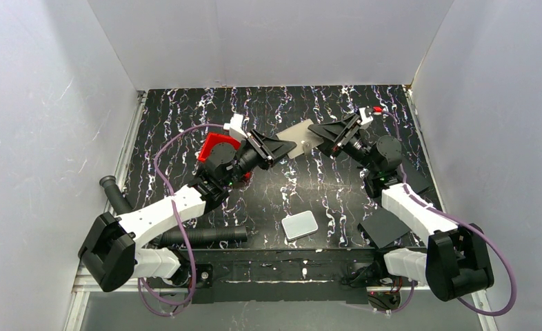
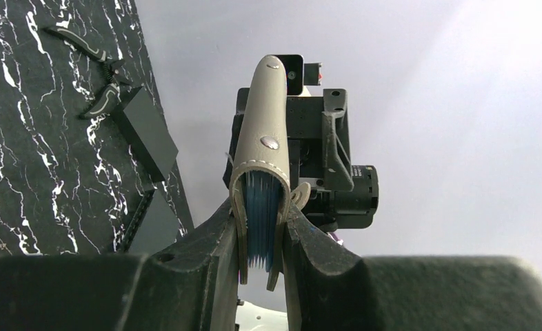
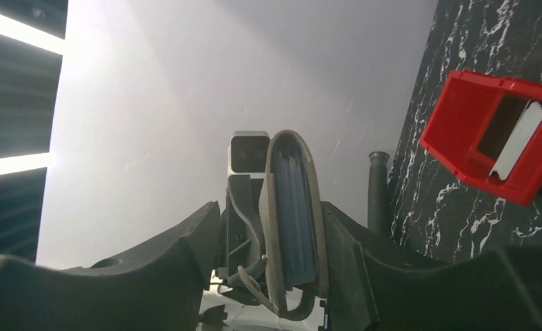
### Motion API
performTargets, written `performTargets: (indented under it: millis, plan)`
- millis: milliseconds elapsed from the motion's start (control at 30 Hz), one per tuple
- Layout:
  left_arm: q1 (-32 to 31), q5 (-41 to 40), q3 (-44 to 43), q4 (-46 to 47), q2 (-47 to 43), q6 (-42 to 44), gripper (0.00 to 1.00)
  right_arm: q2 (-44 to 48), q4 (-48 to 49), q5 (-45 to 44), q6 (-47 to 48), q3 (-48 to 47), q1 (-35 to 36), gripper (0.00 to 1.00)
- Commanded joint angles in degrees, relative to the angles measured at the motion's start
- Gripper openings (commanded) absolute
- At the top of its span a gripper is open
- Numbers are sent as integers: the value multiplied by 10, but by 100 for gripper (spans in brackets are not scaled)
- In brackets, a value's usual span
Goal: Put the credit cards into the card holder
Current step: Close the card holder at the center of the board.
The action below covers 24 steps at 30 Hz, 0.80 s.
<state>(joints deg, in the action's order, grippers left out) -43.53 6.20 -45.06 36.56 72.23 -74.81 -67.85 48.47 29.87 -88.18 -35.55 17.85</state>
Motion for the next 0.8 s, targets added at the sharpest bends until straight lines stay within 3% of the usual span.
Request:
performTargets:
  millis: [0, 100, 200, 233, 333, 367, 433, 467, 567, 667, 767]
  plan:
    - [-4, 3, -34, 40, -13, 9, 0, -2, 45, 16, 5, -36, 13, 62]
    - [-9, 3, -31, 46, -10, 14, 0, -8, 69, 19, -7, -42, 14, 47]
    - [-10, 3, -25, 43, -23, 51, 1, -17, 83, 33, -5, -48, 13, 7]
    - [-11, 7, -26, 27, -30, 65, 8, -21, 78, 46, 6, -55, 12, 1]
    - [-10, 19, -26, -54, -62, 115, 48, -47, 57, 123, 49, -89, 0, 1]
    - [-8, 26, -30, -91, -73, 131, 56, -61, 55, 165, 62, -106, -5, 1]
    - [-3, 46, -59, -216, -85, 172, 87, -91, 31, 253, 99, -148, -12, 1]
    - [1, 60, -76, -268, -85, 188, 97, -100, 23, 283, 109, -162, -14, 1]
    - [33, 114, -112, -401, -73, 204, 98, -116, 23, 353, 125, -192, -11, 1]
    - [78, 230, -77, -325, -84, 185, 93, -105, -20, 382, 186, -203, -3, 1]
    - [95, 301, -95, -343, -82, 216, 88, -88, -186, 383, 328, -227, 3, 1]
